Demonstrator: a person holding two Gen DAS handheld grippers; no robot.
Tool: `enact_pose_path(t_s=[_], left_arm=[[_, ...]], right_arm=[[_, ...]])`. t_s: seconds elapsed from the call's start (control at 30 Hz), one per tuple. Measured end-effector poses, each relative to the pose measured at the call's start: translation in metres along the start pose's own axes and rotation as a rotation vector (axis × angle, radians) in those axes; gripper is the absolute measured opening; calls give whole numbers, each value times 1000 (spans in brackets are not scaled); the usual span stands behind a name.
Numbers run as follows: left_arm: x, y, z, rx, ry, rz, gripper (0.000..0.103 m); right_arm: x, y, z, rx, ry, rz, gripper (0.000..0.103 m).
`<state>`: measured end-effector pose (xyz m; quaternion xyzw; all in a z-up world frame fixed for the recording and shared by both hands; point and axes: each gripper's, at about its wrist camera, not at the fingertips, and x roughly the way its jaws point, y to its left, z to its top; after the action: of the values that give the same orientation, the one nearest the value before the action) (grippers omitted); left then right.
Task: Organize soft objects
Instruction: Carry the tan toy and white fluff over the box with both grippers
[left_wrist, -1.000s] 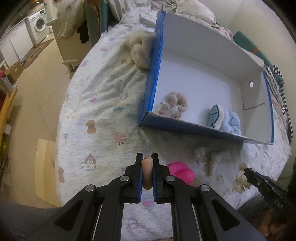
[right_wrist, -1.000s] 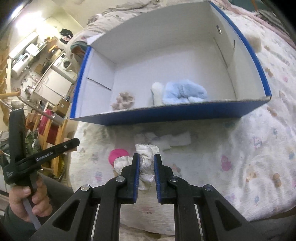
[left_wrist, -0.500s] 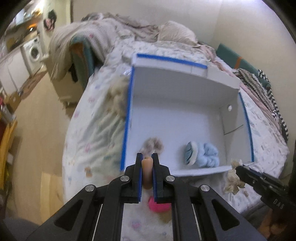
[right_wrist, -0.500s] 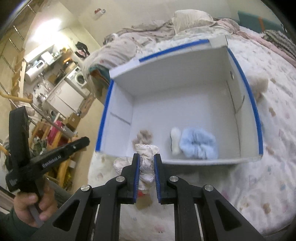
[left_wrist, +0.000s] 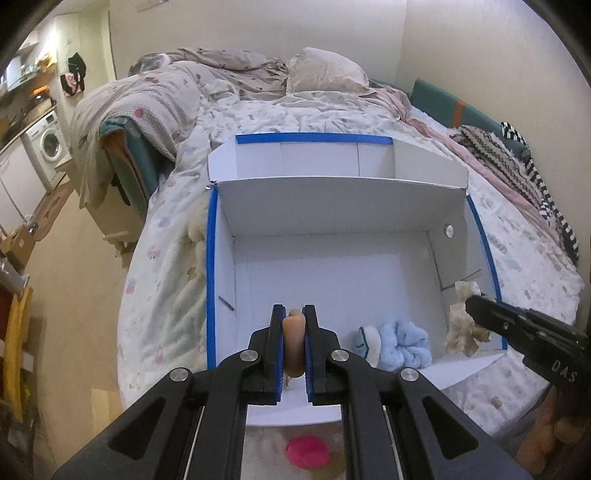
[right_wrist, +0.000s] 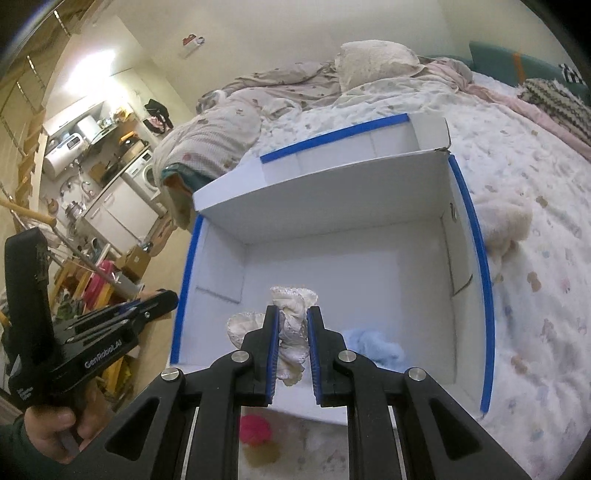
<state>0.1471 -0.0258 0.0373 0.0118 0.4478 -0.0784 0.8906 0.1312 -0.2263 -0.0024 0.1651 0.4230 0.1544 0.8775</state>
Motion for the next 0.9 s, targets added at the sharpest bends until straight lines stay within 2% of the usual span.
enact_pose_path(t_s=[0.47, 0.9], left_arm=[[60, -6, -5, 25, 56, 15, 8], [93, -8, -17, 17, 113, 13, 8]], right_arm=[[47, -17, -8, 17, 78, -32, 16], [81, -19, -18, -16, 175, -61, 16]])
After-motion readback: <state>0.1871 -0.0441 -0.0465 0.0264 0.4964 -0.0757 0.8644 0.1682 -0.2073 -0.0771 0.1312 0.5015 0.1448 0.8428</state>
